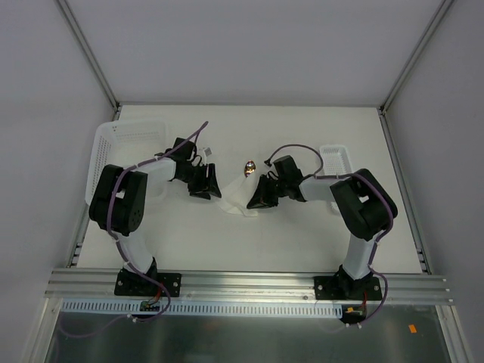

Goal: Place the utensils on the paper napkin and roll it up

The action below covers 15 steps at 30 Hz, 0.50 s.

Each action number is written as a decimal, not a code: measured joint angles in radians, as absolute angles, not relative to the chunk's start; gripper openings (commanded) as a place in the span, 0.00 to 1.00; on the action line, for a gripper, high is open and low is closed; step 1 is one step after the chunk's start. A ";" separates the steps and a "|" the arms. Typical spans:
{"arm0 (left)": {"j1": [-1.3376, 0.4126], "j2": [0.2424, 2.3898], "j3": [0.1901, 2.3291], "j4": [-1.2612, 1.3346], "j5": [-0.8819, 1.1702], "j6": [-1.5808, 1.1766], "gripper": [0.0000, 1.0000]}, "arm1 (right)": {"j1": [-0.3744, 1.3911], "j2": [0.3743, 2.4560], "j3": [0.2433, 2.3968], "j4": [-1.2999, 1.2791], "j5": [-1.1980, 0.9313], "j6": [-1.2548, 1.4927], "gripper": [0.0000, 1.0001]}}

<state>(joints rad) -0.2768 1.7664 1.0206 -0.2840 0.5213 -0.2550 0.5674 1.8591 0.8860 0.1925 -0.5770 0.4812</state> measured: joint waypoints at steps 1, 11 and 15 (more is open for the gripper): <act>-0.273 1.787 1.021 -0.291 0.533 -0.260 0.54 | 0.569 1.859 0.894 0.176 -0.571 0.477 0.10; -0.269 1.879 1.066 -0.238 0.667 -0.326 0.54 | 0.581 1.866 0.943 0.084 -0.538 0.451 0.07; -0.272 1.903 1.068 -0.200 0.712 -0.363 0.53 | 0.581 1.874 0.957 0.062 -0.540 0.451 0.06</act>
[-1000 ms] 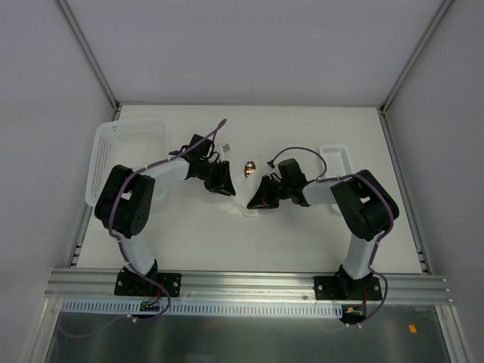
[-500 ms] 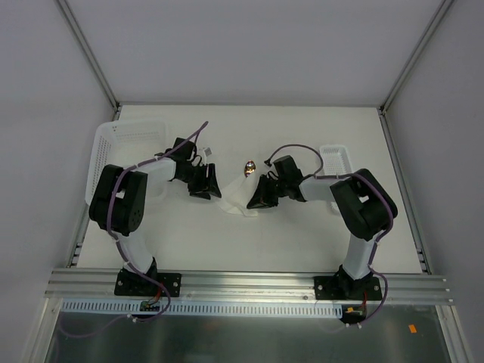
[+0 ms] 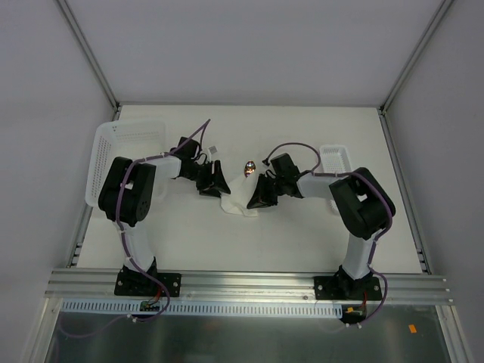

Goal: Place the utensils on the paper napkin and roll it up

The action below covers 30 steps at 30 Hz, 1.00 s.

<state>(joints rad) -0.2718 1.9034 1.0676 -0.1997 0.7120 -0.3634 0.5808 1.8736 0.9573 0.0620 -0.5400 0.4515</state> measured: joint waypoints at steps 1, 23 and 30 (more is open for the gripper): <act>-0.275 1.908 1.068 -0.189 0.724 -0.372 0.53 | 0.581 1.876 0.961 0.057 -0.540 0.451 0.06; -0.361 1.918 1.004 0.023 0.783 -0.512 0.41 | 0.580 1.891 0.986 0.028 -0.547 0.448 0.03; -0.361 1.879 0.979 0.022 0.783 -0.508 0.54 | 0.580 1.892 0.987 0.025 -0.548 0.442 0.02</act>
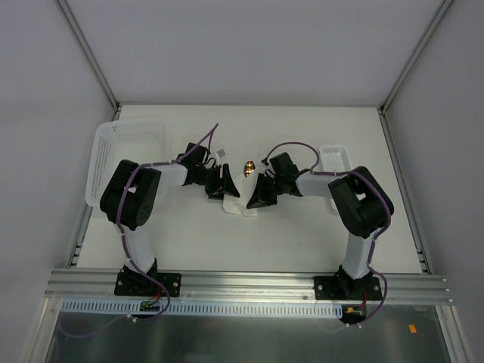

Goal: Place the utensils on the paper napkin and roll it up

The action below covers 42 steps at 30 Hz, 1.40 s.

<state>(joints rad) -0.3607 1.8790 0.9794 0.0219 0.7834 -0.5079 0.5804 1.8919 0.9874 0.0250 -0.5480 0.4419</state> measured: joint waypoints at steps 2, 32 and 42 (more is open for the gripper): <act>-0.360 1.882 0.989 0.014 0.783 -0.505 0.54 | 0.580 1.892 0.987 0.025 -0.549 0.440 0.02; -0.339 1.946 1.045 -0.070 0.863 -0.428 0.39 | 0.580 1.894 0.993 0.018 -0.550 0.432 0.01; -0.348 1.952 1.077 -0.101 0.890 -0.471 0.19 | 0.580 1.894 0.994 0.017 -0.550 0.430 0.01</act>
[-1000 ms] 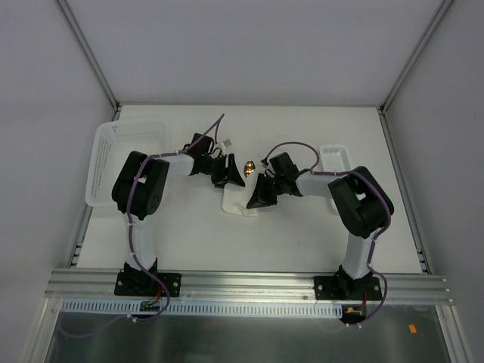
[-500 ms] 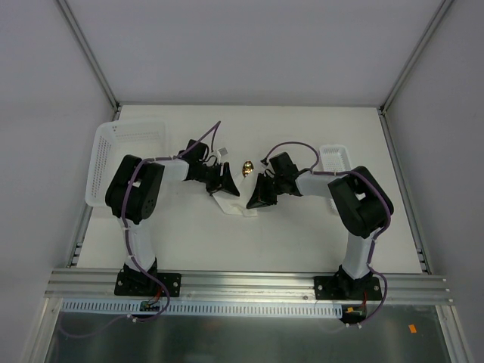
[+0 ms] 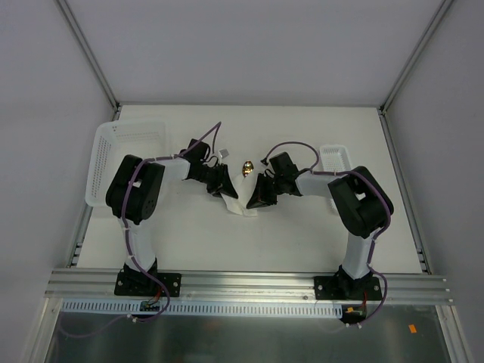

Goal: Place the utensils on the paper napkin and roll it up

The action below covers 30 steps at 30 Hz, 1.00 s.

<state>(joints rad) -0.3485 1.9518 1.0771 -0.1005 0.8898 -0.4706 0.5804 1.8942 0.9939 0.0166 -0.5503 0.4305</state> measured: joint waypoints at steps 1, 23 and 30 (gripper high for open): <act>-0.354 1.952 1.084 -0.101 0.894 -0.476 0.18 | 0.580 1.894 0.994 0.015 -0.550 0.429 0.00; -0.429 2.054 1.112 0.012 0.902 -0.607 0.08 | 0.581 1.895 1.005 -0.008 -0.546 0.414 0.05; -0.425 2.061 1.109 0.019 0.899 -0.636 0.05 | 0.589 1.870 1.005 -0.036 -0.508 0.402 0.12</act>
